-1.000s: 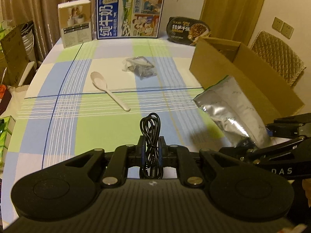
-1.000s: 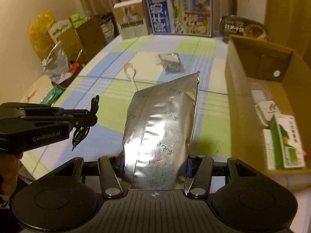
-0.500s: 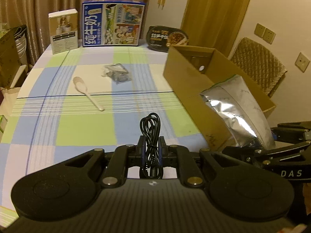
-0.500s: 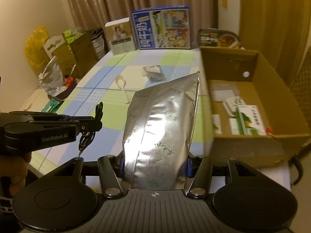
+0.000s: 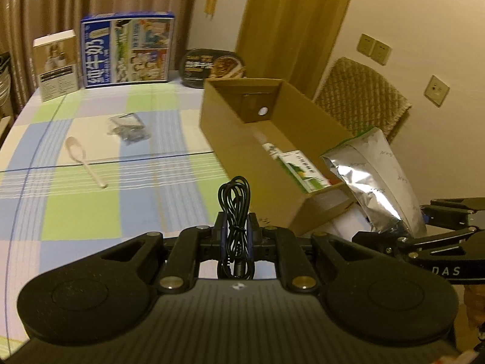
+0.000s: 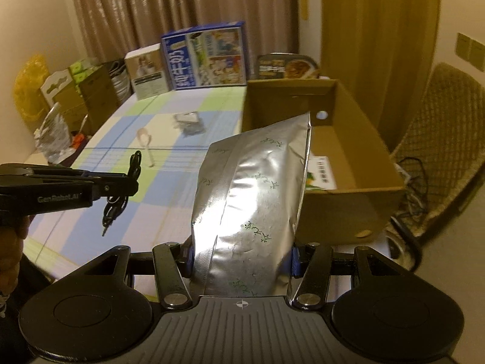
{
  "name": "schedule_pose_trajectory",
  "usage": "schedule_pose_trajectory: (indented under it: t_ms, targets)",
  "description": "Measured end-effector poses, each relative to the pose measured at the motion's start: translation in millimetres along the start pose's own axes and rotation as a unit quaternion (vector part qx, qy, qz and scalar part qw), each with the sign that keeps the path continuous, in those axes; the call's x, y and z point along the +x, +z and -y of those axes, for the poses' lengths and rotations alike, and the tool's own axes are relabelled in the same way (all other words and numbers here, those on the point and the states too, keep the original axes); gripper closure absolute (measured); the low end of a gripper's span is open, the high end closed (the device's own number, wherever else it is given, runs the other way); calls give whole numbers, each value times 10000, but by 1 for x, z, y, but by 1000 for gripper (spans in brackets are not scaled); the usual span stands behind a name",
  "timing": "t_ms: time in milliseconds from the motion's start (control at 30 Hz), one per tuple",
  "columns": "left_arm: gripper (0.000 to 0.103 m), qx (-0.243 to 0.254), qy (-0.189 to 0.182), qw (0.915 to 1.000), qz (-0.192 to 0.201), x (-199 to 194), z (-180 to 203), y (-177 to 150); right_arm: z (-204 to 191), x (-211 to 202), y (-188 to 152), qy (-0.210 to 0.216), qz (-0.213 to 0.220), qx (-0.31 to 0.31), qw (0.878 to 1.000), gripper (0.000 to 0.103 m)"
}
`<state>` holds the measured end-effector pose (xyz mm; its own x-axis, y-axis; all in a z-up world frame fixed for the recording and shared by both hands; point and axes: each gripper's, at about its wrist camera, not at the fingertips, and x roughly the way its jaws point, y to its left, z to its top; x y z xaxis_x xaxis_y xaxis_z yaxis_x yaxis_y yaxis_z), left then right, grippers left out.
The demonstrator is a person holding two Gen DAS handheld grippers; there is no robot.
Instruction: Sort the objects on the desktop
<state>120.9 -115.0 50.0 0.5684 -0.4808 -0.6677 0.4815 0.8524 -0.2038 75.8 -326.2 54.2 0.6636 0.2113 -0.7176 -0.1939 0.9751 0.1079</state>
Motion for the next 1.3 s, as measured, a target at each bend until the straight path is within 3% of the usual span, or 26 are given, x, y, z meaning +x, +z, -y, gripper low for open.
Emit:
schedule_pose_trajectory:
  t_ms: [633,1300]
  targets:
    - [94,255,-594,9979,-18,45,62,46,64,-8,22,-328,76,24,9994,52]
    - [94,57,-610,9981,-112,127,60,100,106,50,117,-122,4,-302,9995,52]
